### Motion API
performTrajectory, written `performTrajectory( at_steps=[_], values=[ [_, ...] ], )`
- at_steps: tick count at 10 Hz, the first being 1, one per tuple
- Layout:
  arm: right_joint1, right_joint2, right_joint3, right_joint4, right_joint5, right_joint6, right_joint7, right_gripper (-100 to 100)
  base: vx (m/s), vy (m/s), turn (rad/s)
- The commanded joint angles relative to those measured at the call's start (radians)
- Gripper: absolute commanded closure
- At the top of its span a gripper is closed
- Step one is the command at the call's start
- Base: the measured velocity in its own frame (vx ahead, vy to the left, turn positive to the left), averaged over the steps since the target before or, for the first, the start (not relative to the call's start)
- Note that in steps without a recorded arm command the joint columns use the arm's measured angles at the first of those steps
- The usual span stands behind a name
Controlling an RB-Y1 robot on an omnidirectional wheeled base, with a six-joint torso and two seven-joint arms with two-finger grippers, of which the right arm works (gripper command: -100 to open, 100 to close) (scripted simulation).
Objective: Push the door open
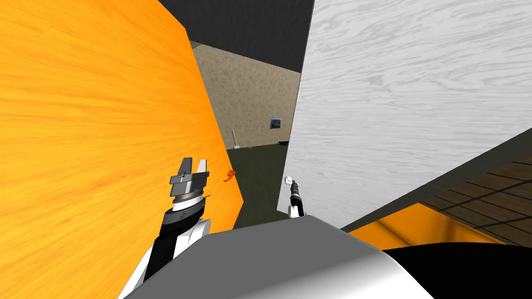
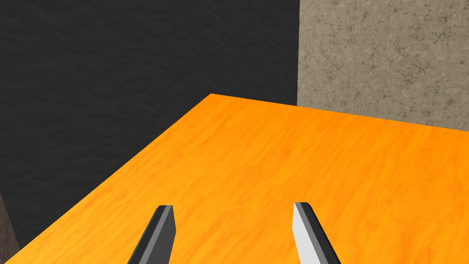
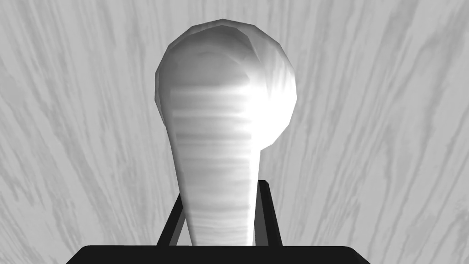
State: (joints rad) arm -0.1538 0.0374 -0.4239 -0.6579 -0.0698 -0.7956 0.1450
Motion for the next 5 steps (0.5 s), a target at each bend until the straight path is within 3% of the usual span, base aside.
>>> performTrajectory(
  at_steps=[1, 2, 5],
  values=[
    [0.0, 0.0, 0.0, 0.0, 0.0, 0.0, 0.0, 100, 0.061, 0.0, -0.028],
    [-0.011, -0.031, -0.003, 0.013, -0.016, -0.009, 0.014, 100, 0.089, -0.024, -0.088],
    [-0.029, -0.056, -0.005, 0.036, -0.043, -0.023, 0.037, 100, 0.173, -0.021, -0.103]
  ],
)
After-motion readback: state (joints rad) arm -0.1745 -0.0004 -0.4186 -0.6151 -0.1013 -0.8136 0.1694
